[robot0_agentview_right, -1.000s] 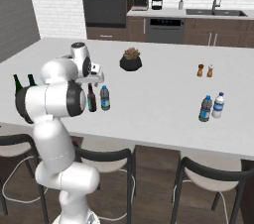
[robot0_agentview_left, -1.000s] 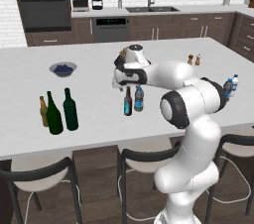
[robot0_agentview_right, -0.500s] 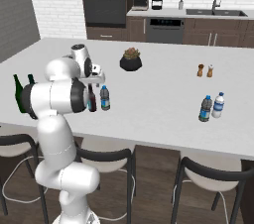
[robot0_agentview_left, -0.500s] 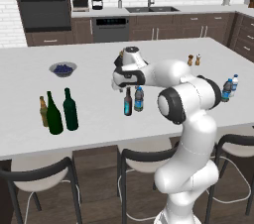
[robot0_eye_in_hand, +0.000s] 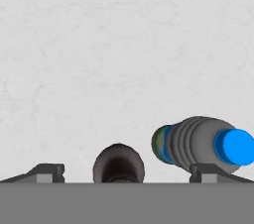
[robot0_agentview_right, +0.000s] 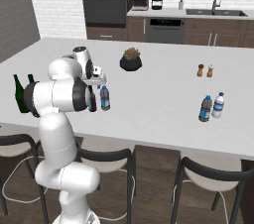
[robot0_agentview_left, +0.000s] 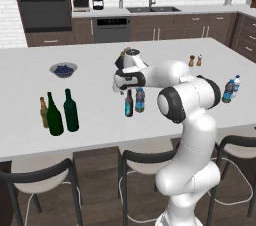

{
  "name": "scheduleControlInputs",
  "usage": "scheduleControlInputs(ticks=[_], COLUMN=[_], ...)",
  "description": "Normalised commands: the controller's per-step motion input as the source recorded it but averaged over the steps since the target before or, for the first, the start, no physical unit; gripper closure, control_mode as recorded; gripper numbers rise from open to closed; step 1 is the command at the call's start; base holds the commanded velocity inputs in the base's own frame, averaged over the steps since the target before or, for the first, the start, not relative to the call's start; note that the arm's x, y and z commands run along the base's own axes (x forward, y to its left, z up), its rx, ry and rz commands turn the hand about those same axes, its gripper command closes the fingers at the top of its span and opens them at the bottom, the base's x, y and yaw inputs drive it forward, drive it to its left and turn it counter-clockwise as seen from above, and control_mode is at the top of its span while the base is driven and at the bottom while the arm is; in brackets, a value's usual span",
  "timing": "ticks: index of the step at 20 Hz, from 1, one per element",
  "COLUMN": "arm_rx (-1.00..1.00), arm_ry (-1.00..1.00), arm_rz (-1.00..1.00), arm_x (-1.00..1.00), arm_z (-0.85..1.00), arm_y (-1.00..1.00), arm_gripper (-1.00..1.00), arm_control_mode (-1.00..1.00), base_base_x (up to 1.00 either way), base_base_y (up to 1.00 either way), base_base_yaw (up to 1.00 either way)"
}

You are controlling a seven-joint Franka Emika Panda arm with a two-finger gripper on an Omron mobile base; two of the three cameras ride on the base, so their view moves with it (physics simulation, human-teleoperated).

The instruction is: Move the plastic bottles in the middle to the plastics group, and the glass bottles in the middle to the glass group.

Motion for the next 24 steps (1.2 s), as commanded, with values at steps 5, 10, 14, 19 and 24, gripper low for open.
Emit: scheduleControlInputs(ticks=[5, 10, 14, 19, 24], arm_rx=[0.00, 0.03, 0.07, 0.00, -0.01], arm_ry=[0.00, 0.00, 0.00, -0.03, -0.15], arm_rz=[0.00, 0.00, 0.01, 0.13, 0.10], arm_x=[-0.01, -0.09, -0.45, -0.74, -0.76], arm_z=[0.00, 0.00, 0.05, 0.24, 0.17], arm_y=[-0.01, -0.05, -0.14, -0.39, -0.68], arm_gripper=[1.00, 1.00, 1.00, 1.00, 1.00], arm_control_mode=[-1.00, -1.00, -1.00, -1.00, -1.00], base_base_x=[0.00, 0.00, 0.00, 0.00, 0.00], base_base_y=[0.00, 0.00, 0.00, 0.00, 0.00], base_base_yaw=[0.00, 0.00, 0.00, 0.00, 0.00])
